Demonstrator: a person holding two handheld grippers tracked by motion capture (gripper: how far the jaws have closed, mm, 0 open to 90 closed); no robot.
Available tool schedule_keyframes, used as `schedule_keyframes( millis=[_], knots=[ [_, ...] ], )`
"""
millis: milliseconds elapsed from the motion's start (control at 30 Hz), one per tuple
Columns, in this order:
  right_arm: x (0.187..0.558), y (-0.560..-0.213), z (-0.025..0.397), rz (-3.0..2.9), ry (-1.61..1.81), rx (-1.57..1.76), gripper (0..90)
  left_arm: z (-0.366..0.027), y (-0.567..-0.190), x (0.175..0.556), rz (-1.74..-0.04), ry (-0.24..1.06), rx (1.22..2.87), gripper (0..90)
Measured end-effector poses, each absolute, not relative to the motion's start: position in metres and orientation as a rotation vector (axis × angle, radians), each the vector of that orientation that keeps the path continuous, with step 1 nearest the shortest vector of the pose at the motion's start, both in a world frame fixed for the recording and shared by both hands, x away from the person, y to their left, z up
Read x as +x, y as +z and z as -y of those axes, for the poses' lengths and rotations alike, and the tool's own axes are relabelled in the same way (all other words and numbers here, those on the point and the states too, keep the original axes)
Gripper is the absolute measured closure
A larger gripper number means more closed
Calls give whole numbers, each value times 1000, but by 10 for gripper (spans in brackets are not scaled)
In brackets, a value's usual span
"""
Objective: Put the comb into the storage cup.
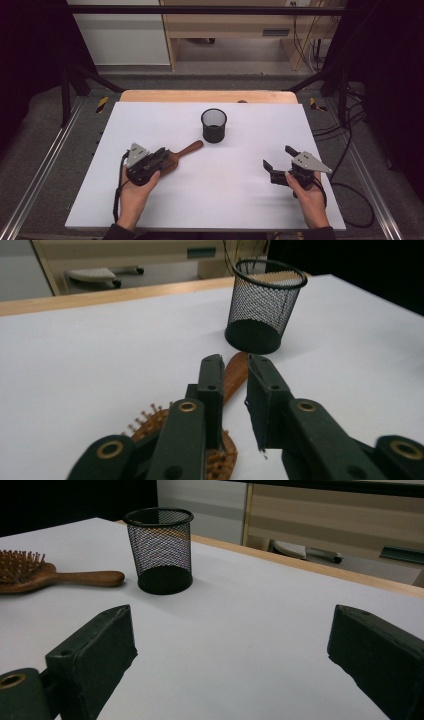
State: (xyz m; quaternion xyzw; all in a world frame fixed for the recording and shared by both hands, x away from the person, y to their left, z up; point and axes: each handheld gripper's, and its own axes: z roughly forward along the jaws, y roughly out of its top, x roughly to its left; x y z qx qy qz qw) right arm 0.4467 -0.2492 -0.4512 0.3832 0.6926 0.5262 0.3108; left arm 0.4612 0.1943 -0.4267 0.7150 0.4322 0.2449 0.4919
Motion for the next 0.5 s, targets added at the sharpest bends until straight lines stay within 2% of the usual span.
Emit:
schedule_keyframes(
  millis=[133, 500],
  knots=[
    [446, -450, 248, -1830, 1395, 999, 51, -172, -431, 480, -1077, 585, 1790, 878],
    [444, -448, 248, -1830, 1414, 984, 52, -131, -449, 521, -1239, 602, 1848, 900]
  ],
)
